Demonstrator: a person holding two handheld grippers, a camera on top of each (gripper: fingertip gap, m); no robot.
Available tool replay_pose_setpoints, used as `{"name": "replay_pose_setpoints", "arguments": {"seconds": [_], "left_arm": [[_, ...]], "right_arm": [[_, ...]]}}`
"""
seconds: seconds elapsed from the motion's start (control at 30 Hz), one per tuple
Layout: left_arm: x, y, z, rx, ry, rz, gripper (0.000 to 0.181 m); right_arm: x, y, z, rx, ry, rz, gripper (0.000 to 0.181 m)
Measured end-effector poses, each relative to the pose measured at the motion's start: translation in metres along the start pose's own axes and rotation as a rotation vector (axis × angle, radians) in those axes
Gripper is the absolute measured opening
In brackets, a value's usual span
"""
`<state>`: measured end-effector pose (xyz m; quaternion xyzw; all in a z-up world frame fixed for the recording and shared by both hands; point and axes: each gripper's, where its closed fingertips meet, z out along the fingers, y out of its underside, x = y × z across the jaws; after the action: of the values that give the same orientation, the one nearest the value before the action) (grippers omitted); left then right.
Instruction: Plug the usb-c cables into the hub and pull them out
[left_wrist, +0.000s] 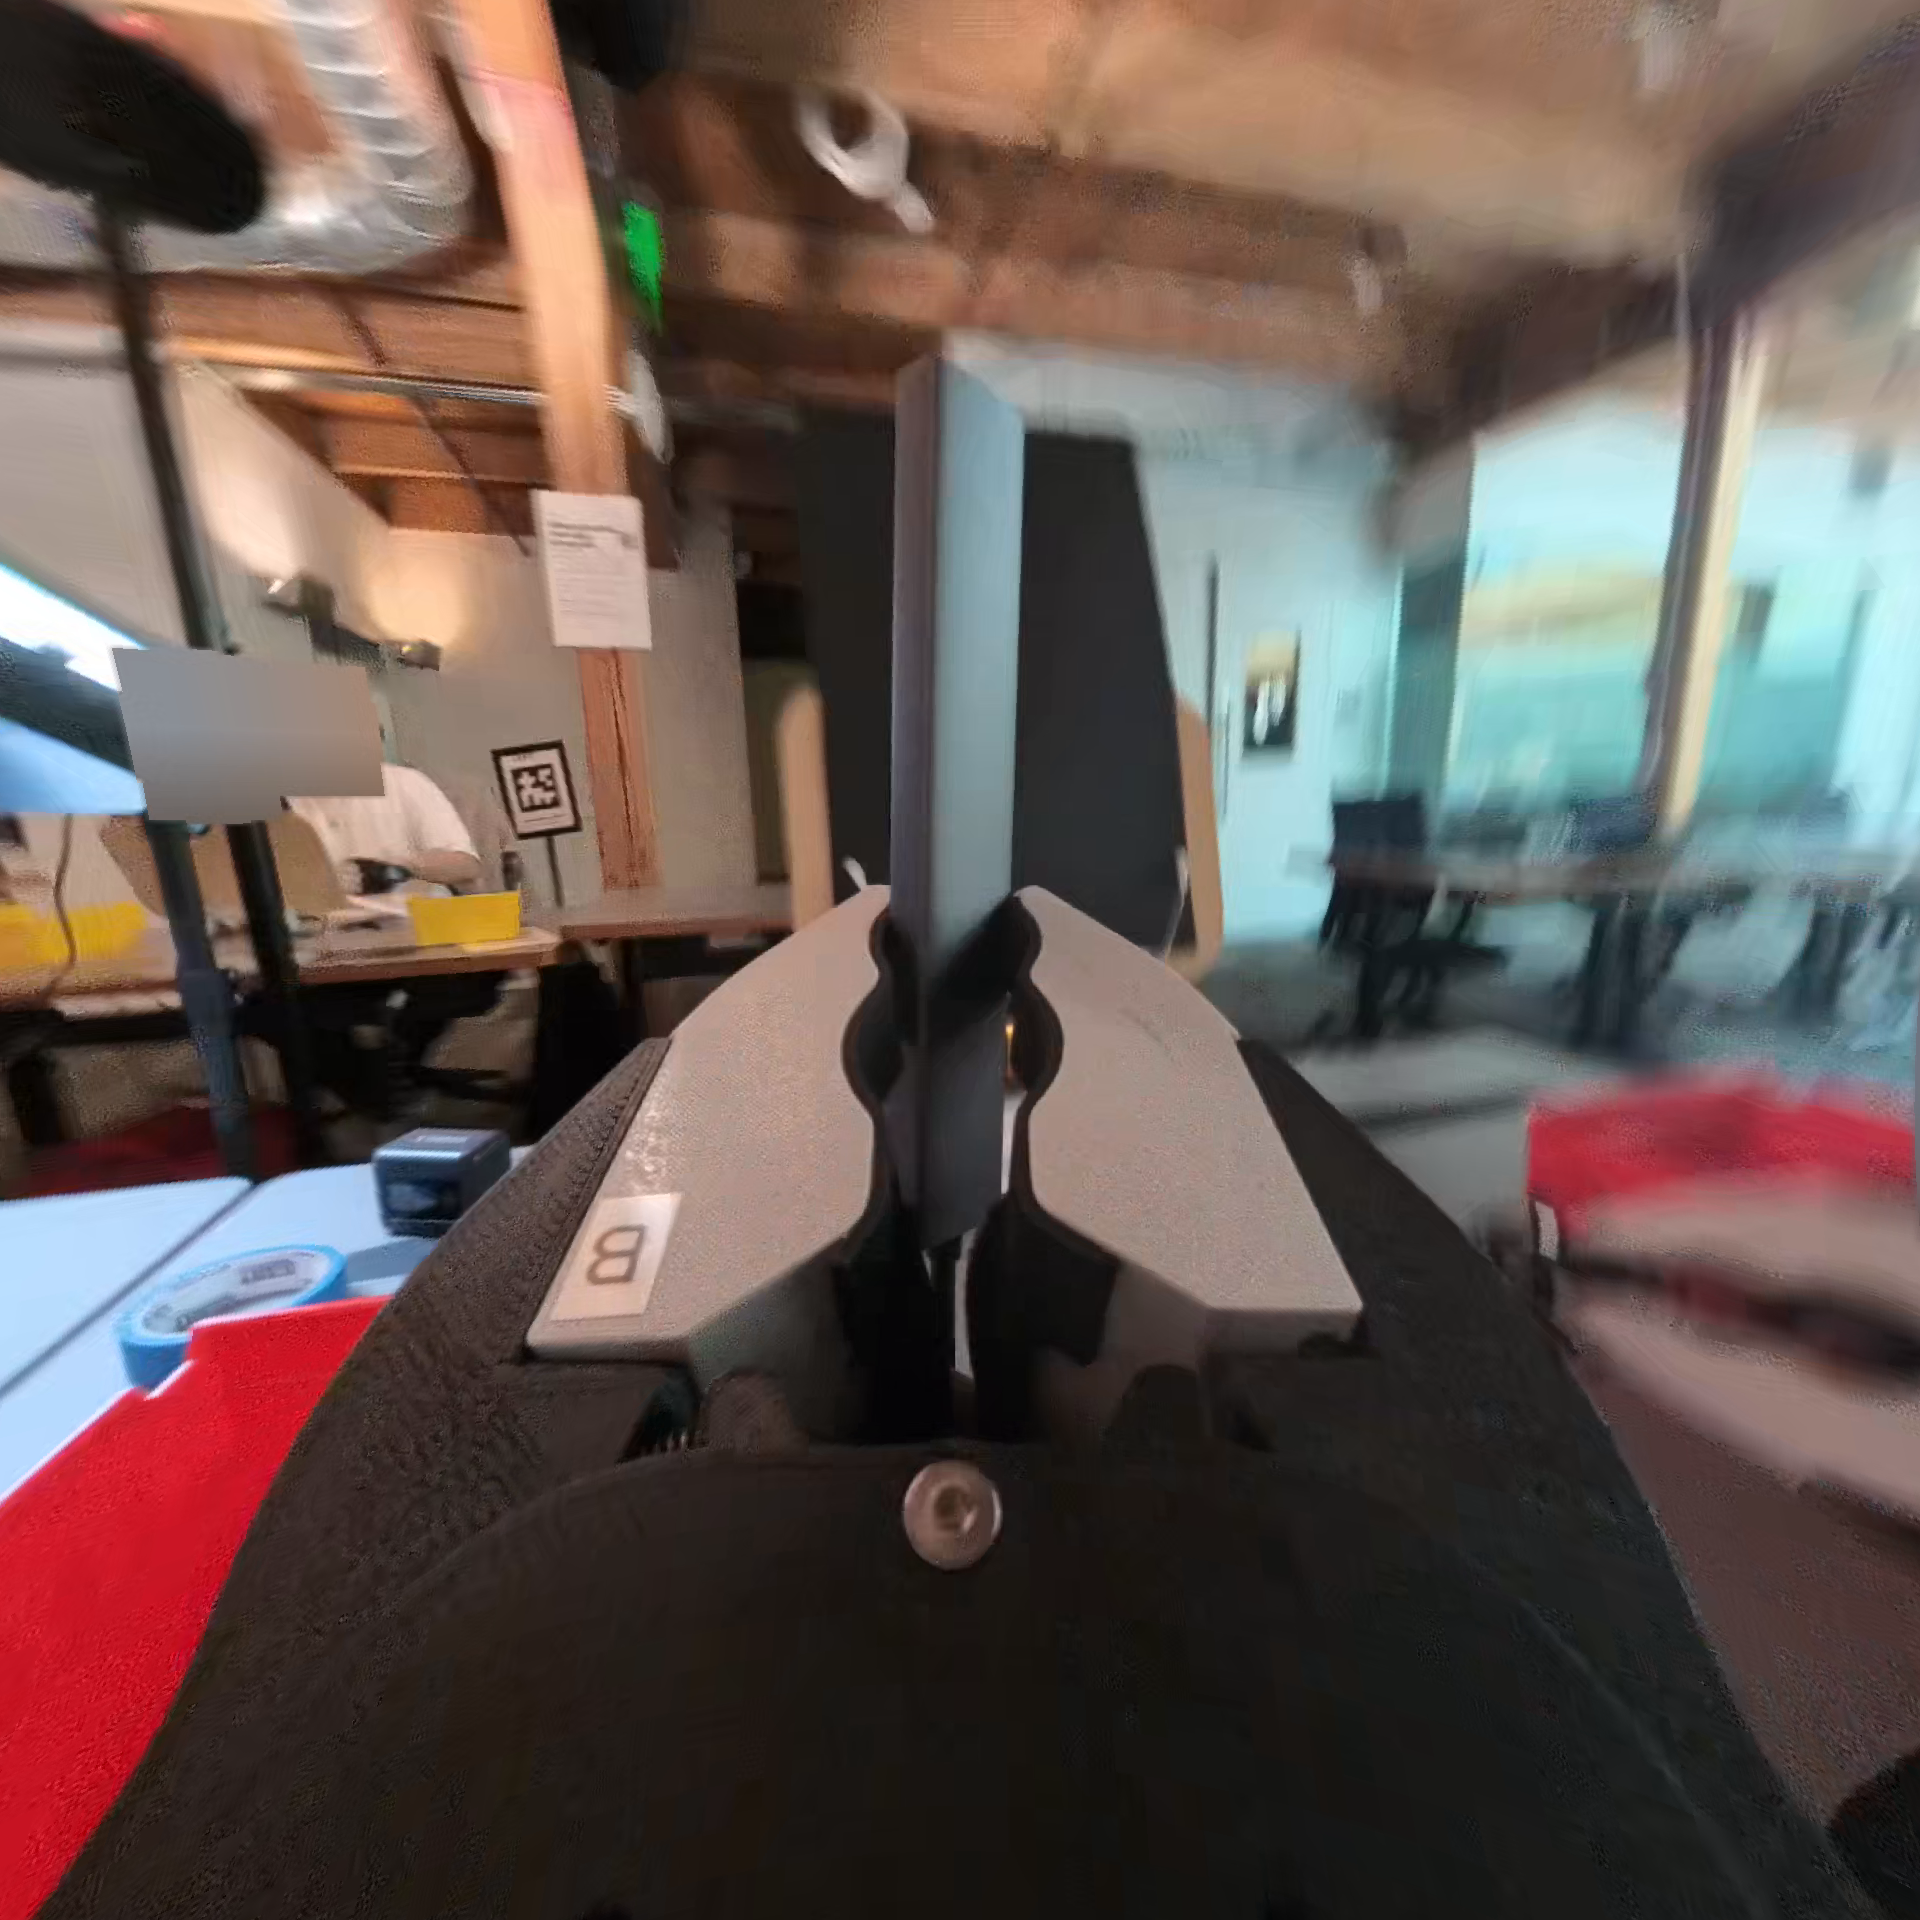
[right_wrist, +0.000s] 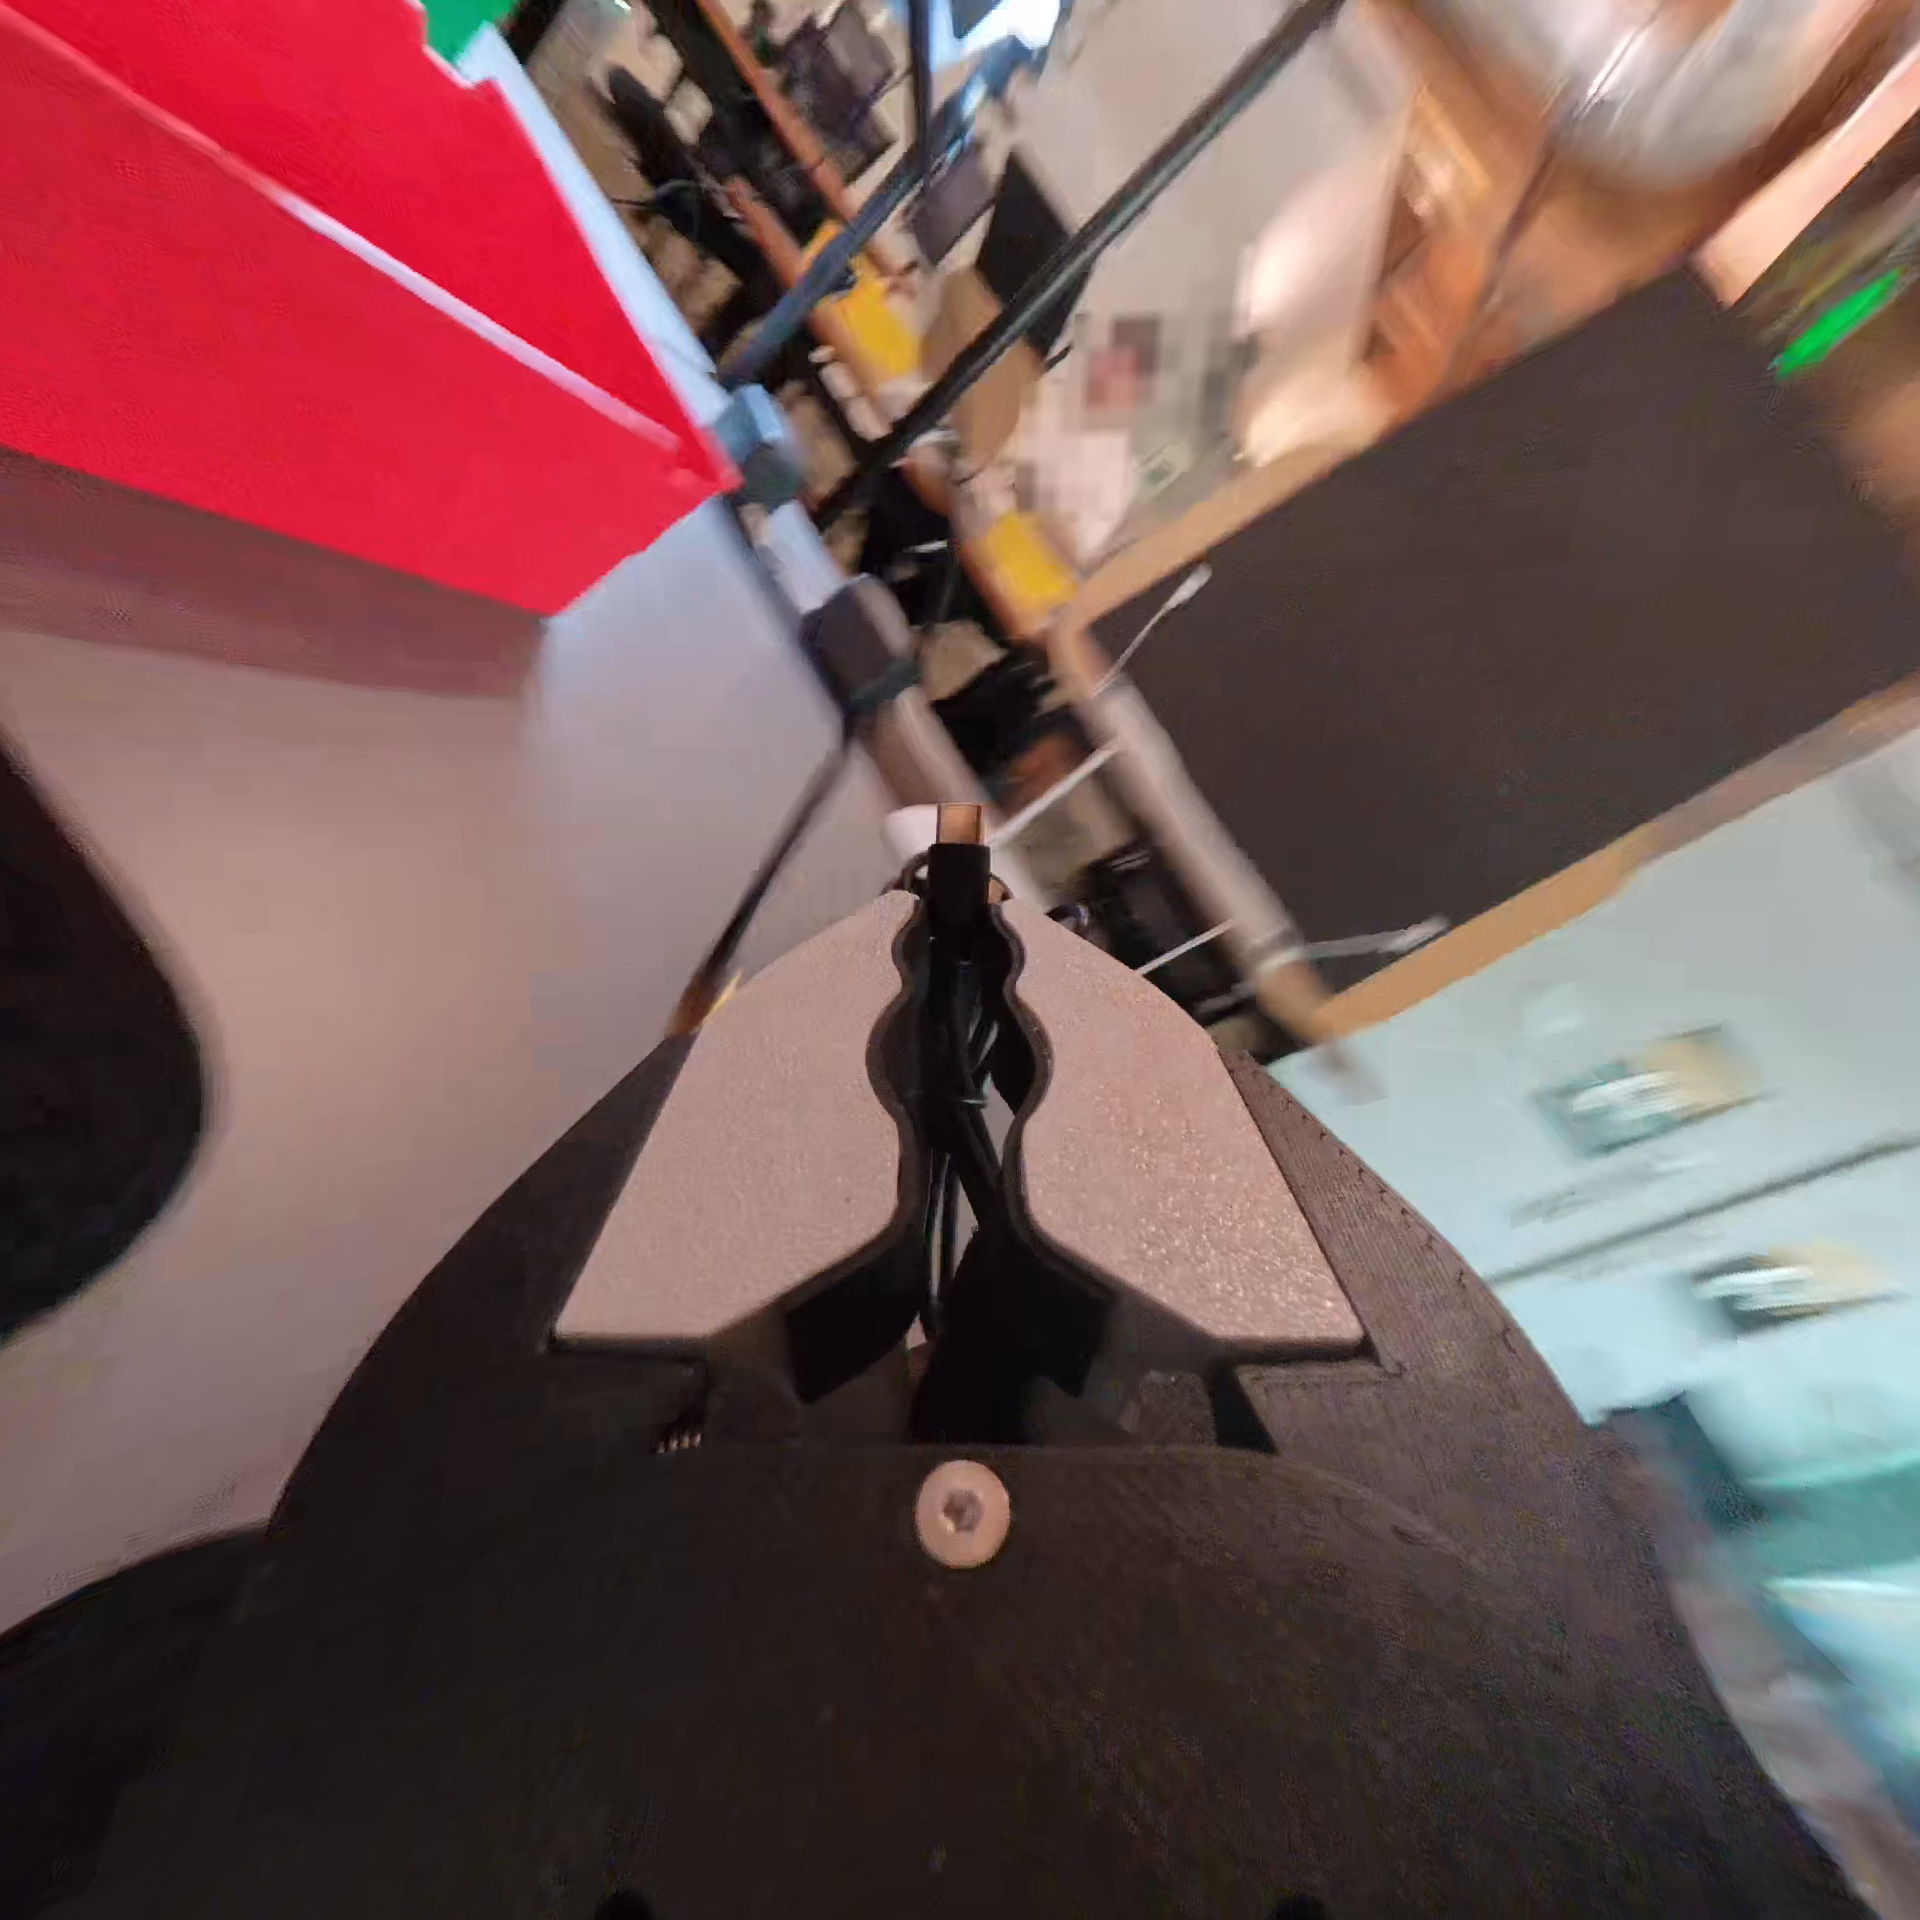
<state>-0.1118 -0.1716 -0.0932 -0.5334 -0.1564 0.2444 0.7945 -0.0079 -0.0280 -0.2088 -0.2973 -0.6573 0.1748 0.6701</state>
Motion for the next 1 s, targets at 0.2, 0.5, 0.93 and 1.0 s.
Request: {"name": "replay_pose_setpoints", "arguments": {"seconds": [0.2,0.5,0.93,1.0], "left_arm": [[0.084,-0.028,0.012,-0.034,0.364,0.194,0.015],[0.062,-0.021,0.000,0.011,0.376,-0.044,0.013],[0.067,-0.006,-0.003,-0.011,0.417,-0.060,0.013],[0.064,-0.005,-0.003,-0.009,0.411,-0.072,0.013]], "right_arm": [[0.054,-0.040,-0.020,0.339,-0.106,0.465,0.010],[0.169,-0.030,-0.090,0.533,-0.137,0.673,0.009],[0.190,0.065,-0.185,0.452,-0.335,0.370,0.010],[0.179,0.093,-0.181,0.376,-0.364,0.370,0.010]]}}
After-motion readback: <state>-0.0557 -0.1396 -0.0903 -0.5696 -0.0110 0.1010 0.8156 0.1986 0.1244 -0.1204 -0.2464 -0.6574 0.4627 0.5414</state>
